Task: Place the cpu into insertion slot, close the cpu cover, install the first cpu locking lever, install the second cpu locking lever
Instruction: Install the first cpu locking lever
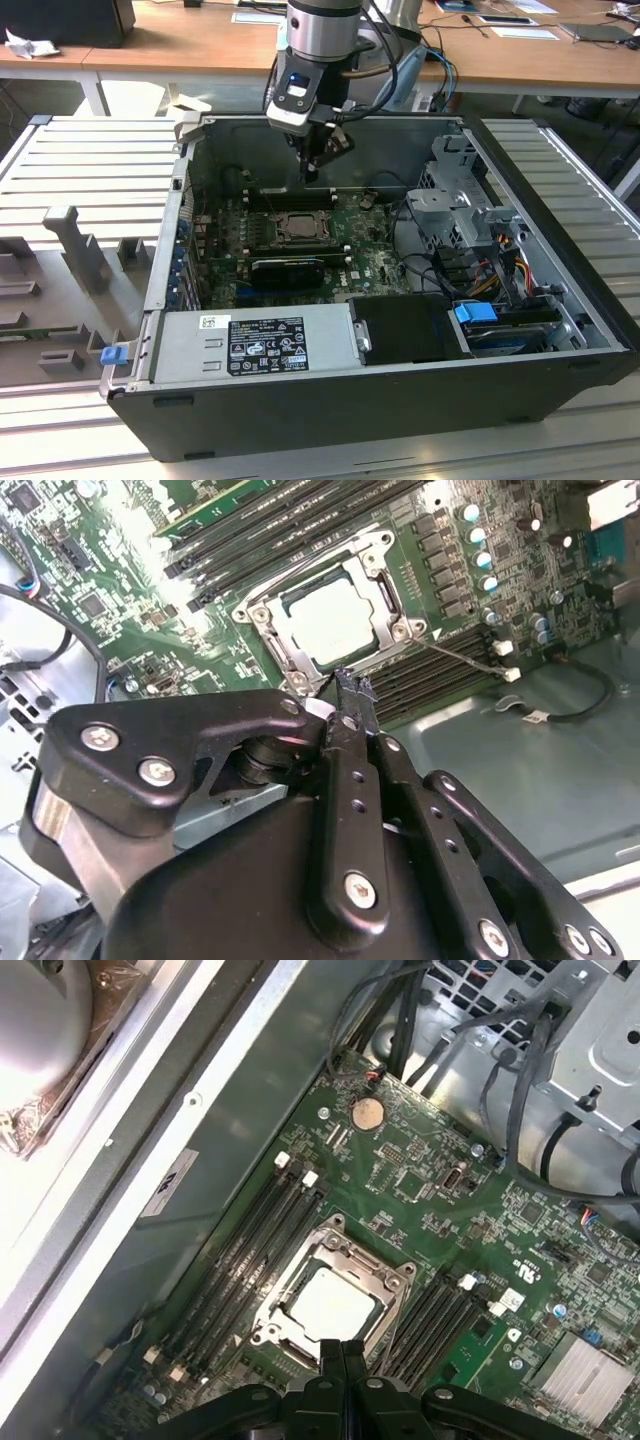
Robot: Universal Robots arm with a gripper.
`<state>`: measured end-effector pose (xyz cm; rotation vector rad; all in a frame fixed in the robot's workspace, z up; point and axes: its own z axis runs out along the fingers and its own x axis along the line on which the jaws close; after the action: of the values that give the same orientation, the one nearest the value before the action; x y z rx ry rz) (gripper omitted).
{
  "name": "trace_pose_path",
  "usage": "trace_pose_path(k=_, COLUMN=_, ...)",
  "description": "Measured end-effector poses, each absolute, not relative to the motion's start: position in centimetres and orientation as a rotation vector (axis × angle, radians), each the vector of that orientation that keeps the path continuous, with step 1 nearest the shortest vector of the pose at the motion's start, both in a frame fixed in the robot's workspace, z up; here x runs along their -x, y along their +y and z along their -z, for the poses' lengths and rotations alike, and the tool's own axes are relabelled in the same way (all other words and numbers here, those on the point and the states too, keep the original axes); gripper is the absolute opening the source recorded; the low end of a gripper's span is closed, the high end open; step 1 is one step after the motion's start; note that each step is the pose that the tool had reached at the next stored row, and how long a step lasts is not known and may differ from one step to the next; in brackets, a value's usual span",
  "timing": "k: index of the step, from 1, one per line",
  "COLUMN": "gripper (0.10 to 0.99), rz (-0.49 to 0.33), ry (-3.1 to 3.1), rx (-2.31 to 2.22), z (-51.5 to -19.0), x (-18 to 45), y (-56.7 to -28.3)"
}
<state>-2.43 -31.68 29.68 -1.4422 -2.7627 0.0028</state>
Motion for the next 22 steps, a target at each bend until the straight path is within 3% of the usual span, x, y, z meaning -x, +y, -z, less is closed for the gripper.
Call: trace_pose_path(k=22, gripper=0.106, rz=0.043, ry=-3.0, rx=1.027, z=-29.58, x=2.51, y=-31.85)
